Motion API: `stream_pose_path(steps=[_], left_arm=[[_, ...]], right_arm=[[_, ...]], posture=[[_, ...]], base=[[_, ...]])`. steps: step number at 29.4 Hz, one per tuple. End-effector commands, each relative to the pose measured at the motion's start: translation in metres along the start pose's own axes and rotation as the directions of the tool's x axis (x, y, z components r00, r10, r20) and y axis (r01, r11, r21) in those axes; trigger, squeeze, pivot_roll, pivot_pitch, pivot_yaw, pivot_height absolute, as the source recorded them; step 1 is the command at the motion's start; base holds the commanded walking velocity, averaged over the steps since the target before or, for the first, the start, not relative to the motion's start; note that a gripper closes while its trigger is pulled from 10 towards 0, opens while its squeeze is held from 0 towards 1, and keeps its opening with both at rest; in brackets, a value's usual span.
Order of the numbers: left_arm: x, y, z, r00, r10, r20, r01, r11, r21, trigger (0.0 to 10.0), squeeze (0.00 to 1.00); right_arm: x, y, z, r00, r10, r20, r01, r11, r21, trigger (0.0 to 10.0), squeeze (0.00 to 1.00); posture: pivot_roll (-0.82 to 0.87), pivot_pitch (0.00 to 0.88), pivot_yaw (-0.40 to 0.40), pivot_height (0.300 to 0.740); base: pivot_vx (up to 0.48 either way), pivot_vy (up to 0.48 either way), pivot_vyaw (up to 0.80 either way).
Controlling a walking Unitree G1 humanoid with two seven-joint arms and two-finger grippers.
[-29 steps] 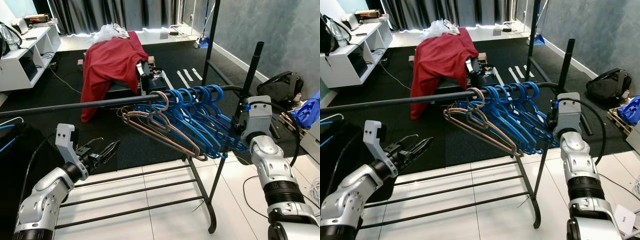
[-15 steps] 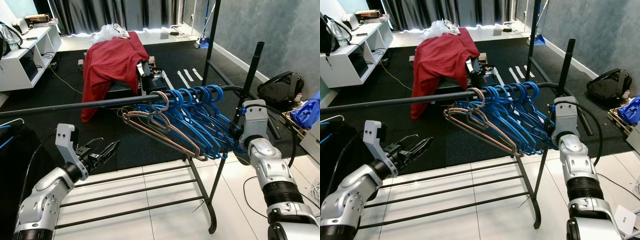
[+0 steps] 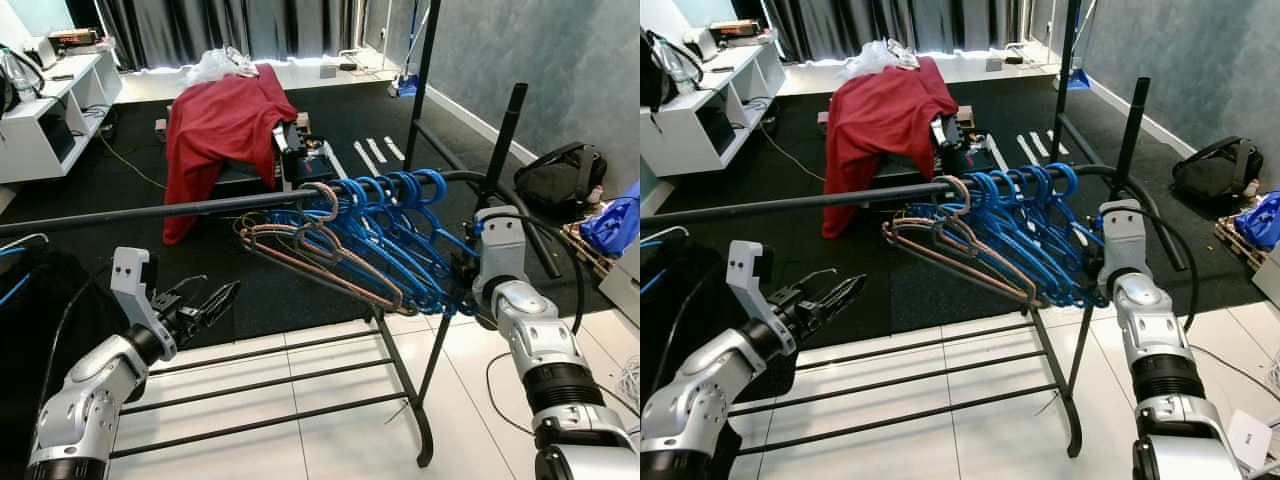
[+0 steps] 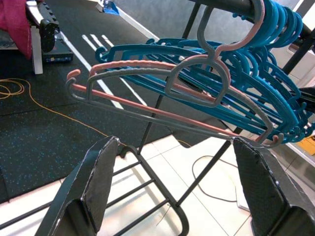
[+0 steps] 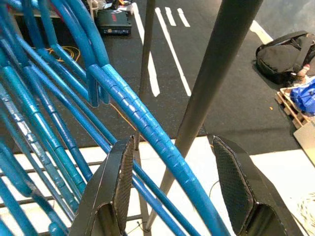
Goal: Hang hanger
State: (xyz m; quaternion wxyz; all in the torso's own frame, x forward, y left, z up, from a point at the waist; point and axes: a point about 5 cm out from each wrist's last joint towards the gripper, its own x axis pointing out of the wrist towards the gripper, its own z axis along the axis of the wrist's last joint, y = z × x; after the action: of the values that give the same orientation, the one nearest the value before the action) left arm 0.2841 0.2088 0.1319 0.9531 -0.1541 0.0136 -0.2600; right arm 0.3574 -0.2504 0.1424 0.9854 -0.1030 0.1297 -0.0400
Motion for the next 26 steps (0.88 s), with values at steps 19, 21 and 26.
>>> stream_pose_path(steps=[19, 21, 26], left_arm=[[-0.002, 0.002, -0.001, 1.000, 0.002, -0.012, -0.002, 1.000, 0.004, 10.0, 0.00], [-0.002, 0.002, -0.001, 1.000, 0.001, -0.012, -0.001, 1.000, 0.003, 10.0, 0.00], [-0.002, 0.002, 0.000, 1.000, 0.001, -0.012, -0.001, 1.000, 0.003, 10.0, 0.00]], right_arm=[[0.001, 0.016, 0.010, 0.991, 0.116, 0.062, -0.120, 0.991, 0.059, 10.0, 0.00], [0.000, 0.016, 0.013, 0.990, 0.118, 0.080, -0.124, 0.990, 0.069, 10.0, 0.00], [-0.001, 0.014, 0.018, 0.987, 0.105, 0.124, -0.118, 0.988, 0.099, 10.0, 0.00]], posture=[[-0.03, 0.000, 0.027, 0.740], [-0.03, 0.000, 0.027, 0.740], [-0.03, 0.001, 0.029, 0.740]], base=[[0.000, 0.000, 0.00], [0.000, 0.000, 0.00], [0.000, 0.000, 0.00]])
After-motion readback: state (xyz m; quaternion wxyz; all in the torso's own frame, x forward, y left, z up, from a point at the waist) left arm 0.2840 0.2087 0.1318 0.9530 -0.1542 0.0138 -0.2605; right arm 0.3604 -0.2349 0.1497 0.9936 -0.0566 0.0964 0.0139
